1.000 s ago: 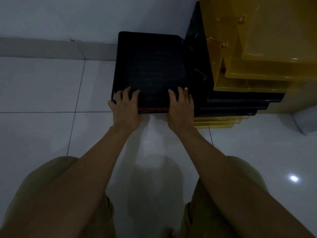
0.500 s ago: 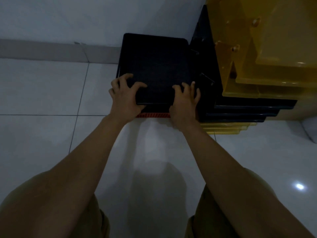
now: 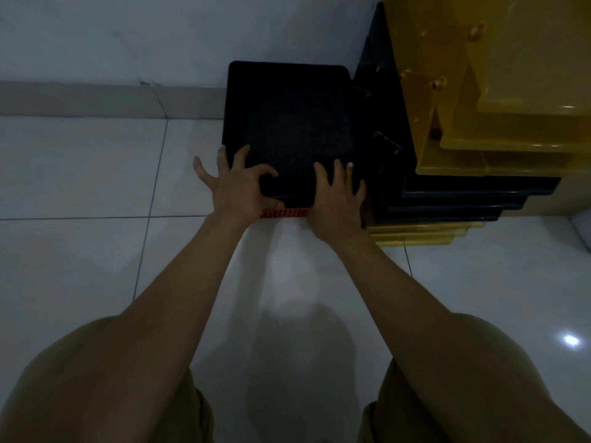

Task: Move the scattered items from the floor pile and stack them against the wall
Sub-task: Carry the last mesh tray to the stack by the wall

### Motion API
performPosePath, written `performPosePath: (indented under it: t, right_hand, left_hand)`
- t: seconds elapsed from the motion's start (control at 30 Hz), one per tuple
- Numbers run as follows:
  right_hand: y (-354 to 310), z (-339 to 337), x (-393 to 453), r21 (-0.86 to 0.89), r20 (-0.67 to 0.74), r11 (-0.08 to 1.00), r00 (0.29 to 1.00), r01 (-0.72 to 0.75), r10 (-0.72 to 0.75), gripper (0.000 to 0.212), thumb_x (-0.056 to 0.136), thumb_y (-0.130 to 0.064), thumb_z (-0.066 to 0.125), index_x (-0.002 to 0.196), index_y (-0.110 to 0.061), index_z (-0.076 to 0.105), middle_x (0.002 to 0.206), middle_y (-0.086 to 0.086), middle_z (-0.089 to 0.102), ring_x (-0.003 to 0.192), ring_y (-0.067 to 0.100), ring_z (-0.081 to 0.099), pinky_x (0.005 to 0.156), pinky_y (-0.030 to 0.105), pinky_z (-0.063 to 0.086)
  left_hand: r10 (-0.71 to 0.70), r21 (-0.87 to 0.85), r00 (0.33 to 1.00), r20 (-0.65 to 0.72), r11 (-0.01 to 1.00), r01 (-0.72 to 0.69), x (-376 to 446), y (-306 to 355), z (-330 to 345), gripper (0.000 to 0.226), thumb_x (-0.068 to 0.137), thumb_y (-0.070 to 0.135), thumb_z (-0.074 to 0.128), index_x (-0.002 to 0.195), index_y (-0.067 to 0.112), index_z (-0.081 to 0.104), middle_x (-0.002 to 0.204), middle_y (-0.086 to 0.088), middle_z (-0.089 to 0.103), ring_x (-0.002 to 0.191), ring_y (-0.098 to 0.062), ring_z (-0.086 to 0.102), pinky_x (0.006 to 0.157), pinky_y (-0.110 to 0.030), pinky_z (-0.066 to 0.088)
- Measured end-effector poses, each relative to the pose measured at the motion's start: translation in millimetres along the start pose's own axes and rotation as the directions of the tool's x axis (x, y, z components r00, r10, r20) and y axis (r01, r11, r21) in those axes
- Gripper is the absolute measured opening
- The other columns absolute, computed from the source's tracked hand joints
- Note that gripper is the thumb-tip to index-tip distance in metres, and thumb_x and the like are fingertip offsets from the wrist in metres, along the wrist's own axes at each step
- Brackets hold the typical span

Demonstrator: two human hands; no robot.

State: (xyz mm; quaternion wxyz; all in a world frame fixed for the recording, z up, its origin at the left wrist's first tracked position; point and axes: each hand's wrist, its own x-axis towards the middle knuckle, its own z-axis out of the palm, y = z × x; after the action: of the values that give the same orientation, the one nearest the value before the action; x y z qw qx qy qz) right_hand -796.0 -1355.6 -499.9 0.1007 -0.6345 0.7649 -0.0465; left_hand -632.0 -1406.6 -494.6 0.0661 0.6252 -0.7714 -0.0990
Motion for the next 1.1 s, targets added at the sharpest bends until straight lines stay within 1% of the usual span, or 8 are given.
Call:
performPosePath:
  t: [0.27, 0.37, 0.43, 0.5, 0.57, 0.63, 0.93, 1.1]
  right_hand:
    - [0, 5, 4, -0.078, 0.239, 0.995, 0.97, 0.068, -0.047, 0.114, 0.076, -0.046, 0.068, 0.154, -0.027, -0.014, 0.159, 0.016, -0.02, 0.145, 0.04, -0.021, 0.112, 0.061, -0.012]
    - [-7, -10, 5, -0.063, 0.362, 0.998, 0.932, 0.019, 0.005, 0.107, 0.081, -0.047, 0.065, 0.154, -0.029, -0.011, 0.159, 0.014, -0.021, 0.145, 0.039, -0.022, 0.113, 0.062, -0.011]
    - [-19, -38, -2, 0.099, 0.414, 0.993, 0.91, -0.071, 0.024, 0.082, 0.089, -0.041, 0.061, 0.154, -0.025, 0.014, 0.161, 0.011, 0.004, 0.148, 0.037, 0.0, 0.116, 0.06, 0.005]
    - [-36, -75, -17, 0.395, 0.424, 0.904, 0.905, -0.161, -0.025, 0.05, 0.097, -0.027, 0.054, 0.144, -0.017, 0.041, 0.146, 0.009, 0.04, 0.135, 0.028, 0.038, 0.105, 0.036, 0.035]
    - [-51, -115, -45, 0.597, 0.408, 0.776, 0.91, -0.203, -0.076, 0.04, 0.098, -0.016, 0.052, 0.138, -0.014, 0.05, 0.131, 0.008, 0.054, 0.114, 0.019, 0.053, 0.088, 0.023, 0.041]
    - [-60, -151, -77, 0.657, 0.398, 0.72, 0.914, -0.222, -0.081, 0.034, 0.096, -0.01, 0.055, 0.129, -0.013, 0.057, 0.115, 0.004, 0.059, 0.103, 0.016, 0.056, 0.085, 0.023, 0.045]
    - [-107, -369, -148, 0.54, 0.577, 0.776, 0.814, -0.325, -0.061, 0.032, 0.098, -0.015, 0.048, 0.129, -0.018, 0.056, 0.102, 0.0, 0.055, 0.085, 0.015, 0.056, 0.067, 0.021, 0.044]
    - [-154, -496, -172, 0.465, 0.623, 0.854, 0.772, -0.232, -0.13, 0.041, 0.099, -0.022, 0.049, 0.14, -0.018, 0.047, 0.119, 0.007, 0.055, 0.106, 0.021, 0.056, 0.09, 0.029, 0.048]
  left_hand:
    - [-0.002, -0.04, 0.945, 0.326, 0.999, 0.016, 5, -6, -7, 0.087, 0.068, 0.059, 0.074, 0.141, 0.05, 0.028, 0.162, -0.002, 0.002, 0.14, -0.033, -0.031, 0.104, -0.067, -0.018]
    - [-0.011, -0.002, 0.894, 0.447, 1.0, 0.014, -2, 2, -21, 0.09, 0.076, 0.058, 0.068, 0.149, 0.045, 0.016, 0.162, -0.001, -0.002, 0.144, -0.032, -0.023, 0.105, -0.067, -0.015]
    - [-0.011, -0.132, 0.883, 0.47, 0.988, 0.082, -20, 7, -33, 0.072, 0.084, 0.056, 0.061, 0.147, 0.044, 0.027, 0.161, 0.002, 0.009, 0.147, -0.03, -0.003, 0.108, -0.068, -0.011]
    - [-0.044, -0.228, 0.891, 0.452, 0.96, 0.163, -45, 10, -55, 0.056, 0.09, 0.052, 0.056, 0.142, 0.042, 0.038, 0.157, 0.005, 0.024, 0.145, -0.026, 0.016, 0.109, -0.067, -0.008]
    - [-0.088, -0.232, 0.872, 0.482, 0.946, 0.224, -70, 14, -97, 0.049, 0.094, 0.048, 0.052, 0.141, 0.04, 0.039, 0.154, 0.007, 0.03, 0.142, -0.022, 0.024, 0.112, -0.061, -0.006]
    - [-0.12, -0.236, 0.848, 0.515, 0.932, 0.276, -90, 19, -148, 0.047, 0.096, 0.046, 0.048, 0.142, 0.038, 0.038, 0.154, 0.006, 0.03, 0.142, -0.018, 0.026, 0.112, -0.056, -0.008]
    - [-0.166, -0.37, 0.865, 0.474, 0.854, 0.367, -141, 62, -405, 0.038, 0.097, 0.041, 0.05, 0.135, 0.037, 0.045, 0.147, 0.008, 0.039, 0.133, -0.014, 0.038, 0.117, -0.049, -0.004]
    - [-0.139, -0.478, 0.904, 0.403, 0.811, 0.338, -177, 80, -536, 0.037, 0.095, 0.034, 0.056, 0.132, 0.032, 0.05, 0.141, 0.004, 0.046, 0.129, -0.015, 0.043, 0.114, -0.051, 0.02]
